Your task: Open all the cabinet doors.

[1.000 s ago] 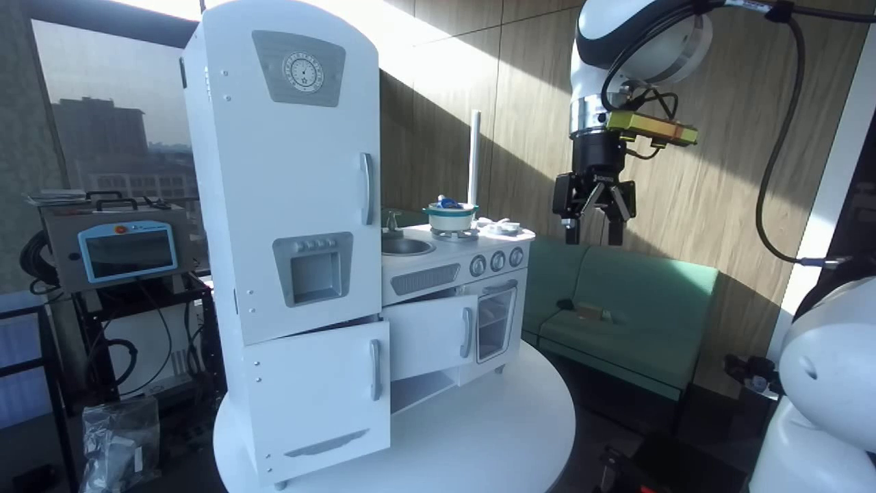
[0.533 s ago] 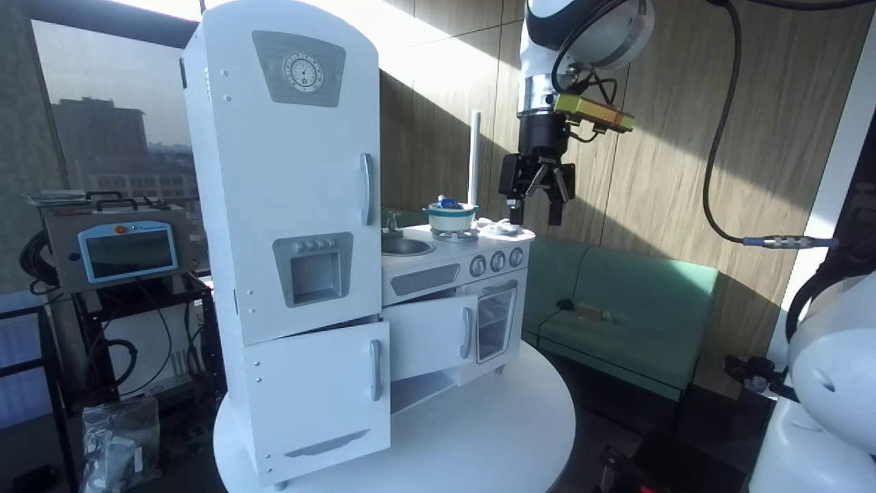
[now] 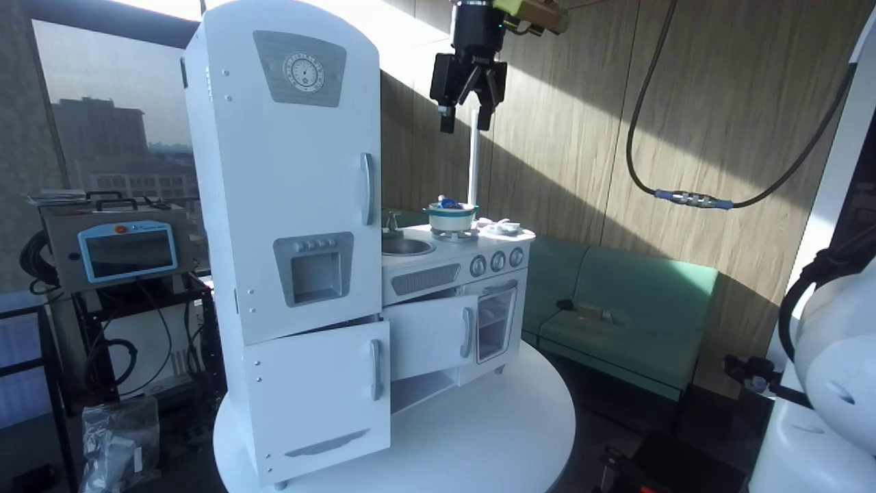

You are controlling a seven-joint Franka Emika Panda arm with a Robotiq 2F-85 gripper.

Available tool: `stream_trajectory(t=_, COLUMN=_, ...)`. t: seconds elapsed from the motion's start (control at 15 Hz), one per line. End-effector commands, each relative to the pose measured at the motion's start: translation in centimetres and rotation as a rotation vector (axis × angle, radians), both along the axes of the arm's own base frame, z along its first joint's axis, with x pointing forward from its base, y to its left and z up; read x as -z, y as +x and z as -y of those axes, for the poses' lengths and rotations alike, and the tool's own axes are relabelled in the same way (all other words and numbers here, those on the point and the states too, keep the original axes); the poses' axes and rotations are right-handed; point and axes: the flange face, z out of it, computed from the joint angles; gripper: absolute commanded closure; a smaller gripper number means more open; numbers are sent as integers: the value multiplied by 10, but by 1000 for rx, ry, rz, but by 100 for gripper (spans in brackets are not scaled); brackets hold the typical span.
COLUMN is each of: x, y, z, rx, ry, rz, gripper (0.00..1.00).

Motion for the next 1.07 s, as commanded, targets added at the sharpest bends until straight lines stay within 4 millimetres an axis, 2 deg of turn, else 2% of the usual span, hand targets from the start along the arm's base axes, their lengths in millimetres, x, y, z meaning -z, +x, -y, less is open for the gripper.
stream_trajectory(t=0.0, x=-83, y=-2, z=-34, rx=-88, ry=-88, rz=163, gripper=0)
stream_trajectory(t=0.2, x=-146, y=-11, z=-56, rx=-148, ry=-142, rz=329, gripper=0)
stream_trajectory(t=0.27, x=-109, y=-17, z=-48, rx=-109, ry=-120, rz=249, gripper=0)
stream_trajectory(t=0.33, x=-120, y=-20, z=-52, rx=-116, ry=-120, rz=268, gripper=0)
stream_trajectory(t=0.53, x=-109, y=-17, z=-50, rx=-113, ry=-124, rz=241, gripper=0)
stream_trajectory(t=0.6, x=-104, y=-9, z=-47, rx=-121, ry=-87, rz=249, gripper=0)
stream_trajectory(t=0.67, x=-107, y=-5, z=-47, rx=-120, ry=-100, rz=267, gripper=0)
stream_trajectory(t=0.87, x=-141, y=6, z=-51, rx=-148, ry=-150, rz=408, gripper=0)
stream_trajectory(t=1.0, x=-151, y=22, z=-44, rx=-186, ry=-198, rz=465, gripper=0)
